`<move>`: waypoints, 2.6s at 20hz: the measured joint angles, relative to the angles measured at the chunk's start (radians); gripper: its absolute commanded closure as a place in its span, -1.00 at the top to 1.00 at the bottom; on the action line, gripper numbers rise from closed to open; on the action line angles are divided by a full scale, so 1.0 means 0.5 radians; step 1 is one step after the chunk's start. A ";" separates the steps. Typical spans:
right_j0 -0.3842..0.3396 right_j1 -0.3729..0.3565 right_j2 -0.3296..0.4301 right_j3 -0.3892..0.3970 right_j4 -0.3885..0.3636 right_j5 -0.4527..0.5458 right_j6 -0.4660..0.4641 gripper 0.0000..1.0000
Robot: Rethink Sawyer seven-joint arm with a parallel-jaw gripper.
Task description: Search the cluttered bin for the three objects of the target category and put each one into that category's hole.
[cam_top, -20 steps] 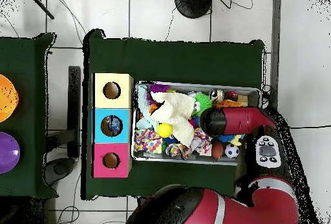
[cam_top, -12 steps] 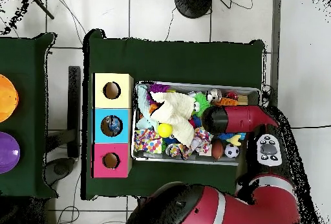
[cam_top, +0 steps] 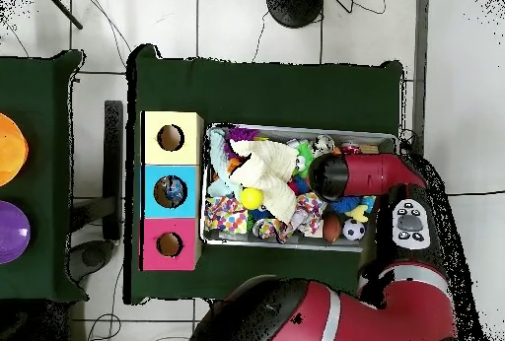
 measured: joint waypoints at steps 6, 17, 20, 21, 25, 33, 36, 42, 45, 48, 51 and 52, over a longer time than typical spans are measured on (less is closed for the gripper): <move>0.052 -0.093 0.000 0.058 0.020 0.033 0.000 -1.00; 0.074 -0.351 -0.001 0.187 0.200 0.043 0.000 -1.00; 0.074 -0.388 -0.001 0.192 0.223 0.044 0.000 -1.00; 0.074 -0.397 -0.001 0.195 0.232 0.044 0.000 -1.00; 0.073 -0.438 0.000 0.225 0.277 0.044 0.000 -1.00; 0.050 -0.499 0.011 0.337 0.391 0.044 0.000 -1.00; 0.039 -0.528 0.020 0.400 0.450 0.044 0.000 -1.00; 0.037 -0.609 0.028 0.525 0.563 0.044 0.000 -1.00; 0.040 -0.657 0.029 0.577 0.611 0.044 0.000 -1.00; 0.065 -0.739 0.025 0.648 0.677 0.044 0.000 -1.00; 0.109 -0.800 0.010 0.684 0.714 0.044 0.000 -1.00; 0.129 -0.824 0.003 0.695 0.725 0.045 0.000 -1.00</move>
